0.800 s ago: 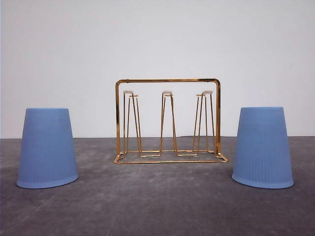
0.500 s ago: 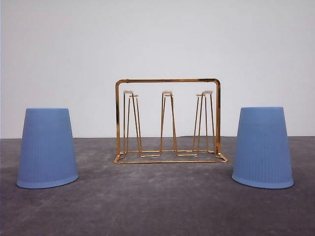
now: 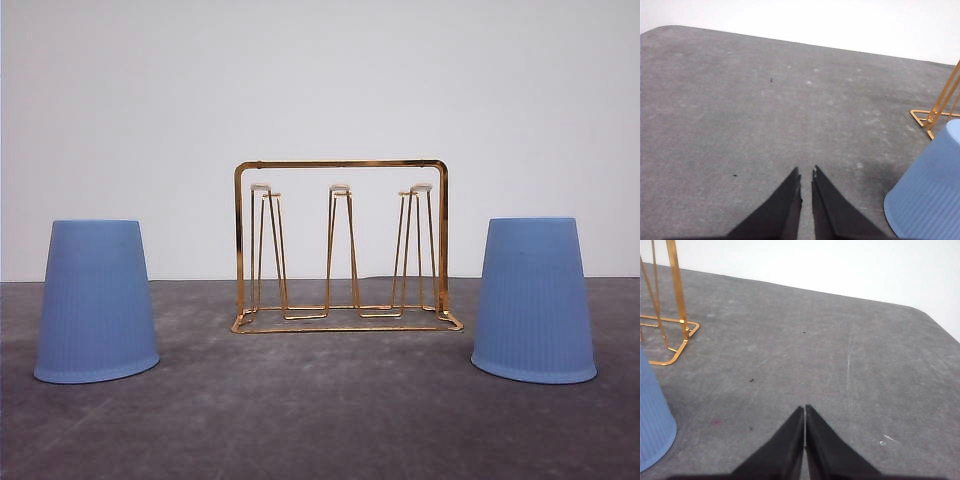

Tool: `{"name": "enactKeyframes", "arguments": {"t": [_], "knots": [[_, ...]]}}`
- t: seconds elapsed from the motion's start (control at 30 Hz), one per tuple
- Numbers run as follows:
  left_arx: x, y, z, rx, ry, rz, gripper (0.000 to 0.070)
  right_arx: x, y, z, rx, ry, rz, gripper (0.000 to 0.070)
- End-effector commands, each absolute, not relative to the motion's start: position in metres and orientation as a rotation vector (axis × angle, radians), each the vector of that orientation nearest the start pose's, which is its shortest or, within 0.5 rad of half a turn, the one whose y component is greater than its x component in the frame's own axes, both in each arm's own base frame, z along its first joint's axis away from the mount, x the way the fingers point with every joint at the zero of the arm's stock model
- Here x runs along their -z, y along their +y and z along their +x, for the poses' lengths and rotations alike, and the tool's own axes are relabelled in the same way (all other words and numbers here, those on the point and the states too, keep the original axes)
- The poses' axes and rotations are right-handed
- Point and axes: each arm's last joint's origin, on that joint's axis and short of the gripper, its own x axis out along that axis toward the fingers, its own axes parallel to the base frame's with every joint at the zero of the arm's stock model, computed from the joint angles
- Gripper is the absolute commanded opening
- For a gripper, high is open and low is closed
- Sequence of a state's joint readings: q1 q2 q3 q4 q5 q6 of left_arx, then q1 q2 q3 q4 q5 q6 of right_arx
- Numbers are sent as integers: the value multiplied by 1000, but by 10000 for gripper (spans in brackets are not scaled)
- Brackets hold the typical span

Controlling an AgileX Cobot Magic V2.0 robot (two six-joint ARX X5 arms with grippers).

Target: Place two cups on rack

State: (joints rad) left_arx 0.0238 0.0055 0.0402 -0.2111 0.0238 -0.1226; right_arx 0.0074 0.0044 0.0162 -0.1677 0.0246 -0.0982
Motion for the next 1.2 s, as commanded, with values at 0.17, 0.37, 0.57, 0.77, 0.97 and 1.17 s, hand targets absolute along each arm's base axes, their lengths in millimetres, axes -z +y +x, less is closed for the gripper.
{"name": "enactKeyframes", "arguments": {"t": [0.17, 0.37, 0.57, 0.77, 0.97, 1.17], "knots": [[-153, 2, 95, -13, 181, -128, 22, -153, 3, 96, -65, 144, -9, 0], [-167, 1, 93, 19, 127, -264, 11, -169, 4, 95, -94, 68, 194, 0], [-216, 0, 88, 28, 119, -383, 11, -212, 6, 93, -172, 80, 343, 0], [-280, -2, 100, 105, 220, -381, 11, -264, 11, 106, -240, 215, 322, 0], [-322, -7, 134, 203, 376, -281, 12, -302, 17, 134, -288, 410, 173, 0], [-315, -17, 173, 252, 582, -180, 15, -311, 25, 168, -319, 618, 76, 0]]}}
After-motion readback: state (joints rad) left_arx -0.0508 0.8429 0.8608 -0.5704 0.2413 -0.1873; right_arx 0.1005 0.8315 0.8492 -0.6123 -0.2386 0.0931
